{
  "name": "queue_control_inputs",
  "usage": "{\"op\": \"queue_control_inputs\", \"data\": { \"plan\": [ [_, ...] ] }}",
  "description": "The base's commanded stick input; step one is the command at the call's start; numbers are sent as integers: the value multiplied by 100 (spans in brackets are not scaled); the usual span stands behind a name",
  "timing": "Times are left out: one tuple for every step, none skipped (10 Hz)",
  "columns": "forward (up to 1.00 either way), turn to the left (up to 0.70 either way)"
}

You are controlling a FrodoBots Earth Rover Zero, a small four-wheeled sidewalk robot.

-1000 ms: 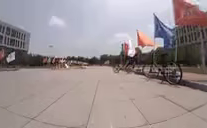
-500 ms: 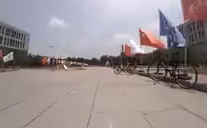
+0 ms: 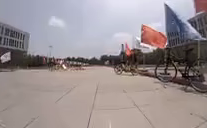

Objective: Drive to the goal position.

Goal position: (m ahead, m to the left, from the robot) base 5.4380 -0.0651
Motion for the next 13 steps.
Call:
{"op": "queue_control_inputs", "data": {
  "plan": [
    [100,0],
    [100,0],
    [100,0],
    [100,0],
    [100,0],
    [100,0],
    [100,0],
    [100,0],
    [100,0],
    [100,0],
    [100,0],
    [100,0],
    [100,0]
  ]
}}
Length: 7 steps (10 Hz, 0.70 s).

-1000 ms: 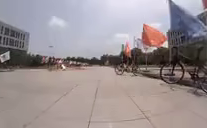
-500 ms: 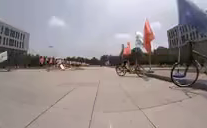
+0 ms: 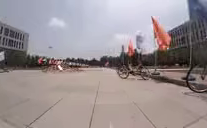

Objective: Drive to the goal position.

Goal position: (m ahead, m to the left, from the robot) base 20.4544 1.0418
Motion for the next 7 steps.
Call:
{"op": "queue_control_inputs", "data": {
  "plan": [
    [100,0],
    [100,0],
    [100,0],
    [100,0],
    [100,0],
    [100,0],
    [100,0]
  ]
}}
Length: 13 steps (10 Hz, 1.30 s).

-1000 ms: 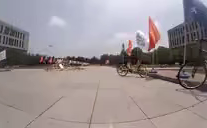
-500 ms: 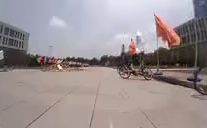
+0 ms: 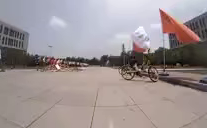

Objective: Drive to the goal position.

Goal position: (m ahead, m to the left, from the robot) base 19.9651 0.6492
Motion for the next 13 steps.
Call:
{"op": "queue_control_inputs", "data": {
  "plan": [
    [100,0],
    [100,0],
    [100,0],
    [100,0],
    [100,0],
    [100,0],
    [100,0],
    [100,0],
    [100,0],
    [100,0],
    [100,0],
    [100,0],
    [100,0]
  ]
}}
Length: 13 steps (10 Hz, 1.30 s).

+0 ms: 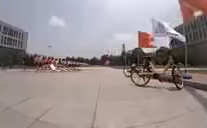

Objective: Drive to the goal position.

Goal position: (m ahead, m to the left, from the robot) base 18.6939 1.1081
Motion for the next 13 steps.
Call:
{"op": "queue_control_inputs", "data": {
  "plan": [
    [100,0],
    [100,0],
    [100,0],
    [100,0],
    [100,0],
    [100,0],
    [100,0],
    [100,0],
    [100,0],
    [100,0],
    [100,0],
    [100,0],
    [100,0]
  ]
}}
